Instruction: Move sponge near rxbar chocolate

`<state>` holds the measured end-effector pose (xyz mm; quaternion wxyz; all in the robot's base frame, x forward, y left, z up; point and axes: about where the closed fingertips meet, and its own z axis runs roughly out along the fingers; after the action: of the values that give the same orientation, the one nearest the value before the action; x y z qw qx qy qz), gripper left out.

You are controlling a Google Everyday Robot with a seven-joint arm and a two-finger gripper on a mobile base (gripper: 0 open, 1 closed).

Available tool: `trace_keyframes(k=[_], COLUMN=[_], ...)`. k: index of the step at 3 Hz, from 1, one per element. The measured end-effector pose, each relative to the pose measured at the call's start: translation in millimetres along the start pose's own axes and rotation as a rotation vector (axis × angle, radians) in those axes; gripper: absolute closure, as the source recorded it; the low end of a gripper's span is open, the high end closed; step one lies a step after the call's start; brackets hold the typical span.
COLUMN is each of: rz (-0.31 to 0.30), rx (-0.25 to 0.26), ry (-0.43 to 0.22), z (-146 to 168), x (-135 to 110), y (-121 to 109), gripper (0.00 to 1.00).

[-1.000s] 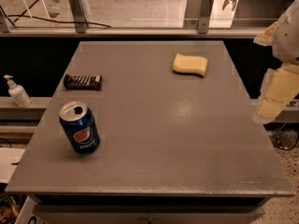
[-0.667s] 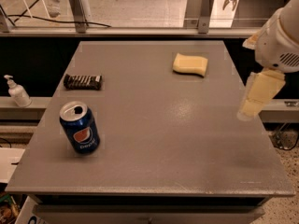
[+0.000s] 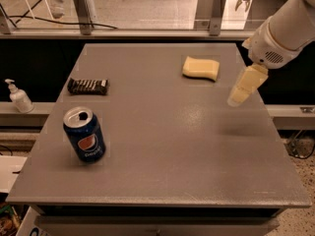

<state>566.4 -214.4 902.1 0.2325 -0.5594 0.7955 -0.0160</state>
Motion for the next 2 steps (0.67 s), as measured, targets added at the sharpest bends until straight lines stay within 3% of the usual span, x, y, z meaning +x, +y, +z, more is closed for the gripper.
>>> trace_keyframes(k=[2], rz=[0.164], rx=[-0.069], ry=[-0.282], z=[47.2], x=[-28.3], y=[-54.3], gripper=[0.0])
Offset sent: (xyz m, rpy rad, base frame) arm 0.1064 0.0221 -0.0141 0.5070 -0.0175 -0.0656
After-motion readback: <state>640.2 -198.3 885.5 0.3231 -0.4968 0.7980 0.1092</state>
